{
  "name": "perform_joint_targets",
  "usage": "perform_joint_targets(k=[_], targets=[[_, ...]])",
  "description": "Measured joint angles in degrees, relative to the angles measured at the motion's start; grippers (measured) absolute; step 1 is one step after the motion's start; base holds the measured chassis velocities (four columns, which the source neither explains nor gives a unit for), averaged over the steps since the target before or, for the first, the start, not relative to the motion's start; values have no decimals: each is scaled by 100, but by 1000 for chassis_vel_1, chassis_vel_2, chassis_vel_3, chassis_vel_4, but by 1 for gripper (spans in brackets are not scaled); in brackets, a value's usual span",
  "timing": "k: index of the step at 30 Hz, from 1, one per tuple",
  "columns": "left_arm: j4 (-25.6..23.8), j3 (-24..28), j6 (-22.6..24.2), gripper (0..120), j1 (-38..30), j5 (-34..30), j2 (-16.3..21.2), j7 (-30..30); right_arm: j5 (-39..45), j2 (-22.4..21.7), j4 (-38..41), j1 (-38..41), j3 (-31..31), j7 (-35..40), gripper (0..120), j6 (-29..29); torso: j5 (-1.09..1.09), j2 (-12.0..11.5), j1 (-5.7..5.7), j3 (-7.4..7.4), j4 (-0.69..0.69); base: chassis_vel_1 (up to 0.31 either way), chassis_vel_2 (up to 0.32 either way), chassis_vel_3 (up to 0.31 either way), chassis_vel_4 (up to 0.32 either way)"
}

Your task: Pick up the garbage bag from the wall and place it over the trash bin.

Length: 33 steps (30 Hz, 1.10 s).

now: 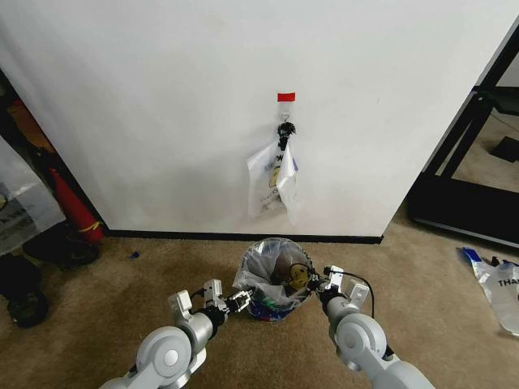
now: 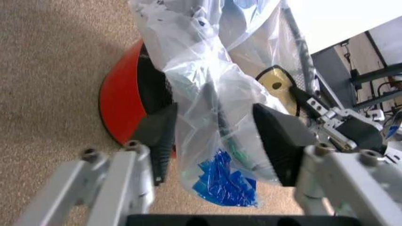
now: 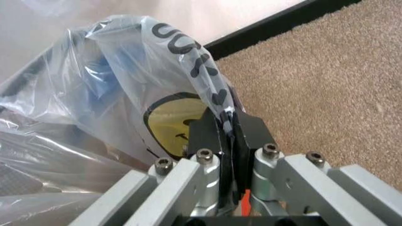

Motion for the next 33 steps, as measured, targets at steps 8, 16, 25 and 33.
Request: perform_joint_targets(k=[8,16,25,33], targets=[[0,-12,-64,16,32,14,7,12,-2,9,0,4,-2,-3,1,5,0,0,0,0,0,0,0,0,0],[45,13,-96,0,14,42,-86,19,-6,5,10,-17,6,-5,1,10,0,0,0,0,0,0,0,0,0],[129,-31,-148,0,38,86,-17,23,-4,7,17,-15,13,-10,1,10,0,0,0,0,0,0,0,0,0],[400,6,-223,0,130,266,-93,111,-34,52,-42,11,-14,-26,1,22,-1,2,0,-1,0,0,0,0,0]])
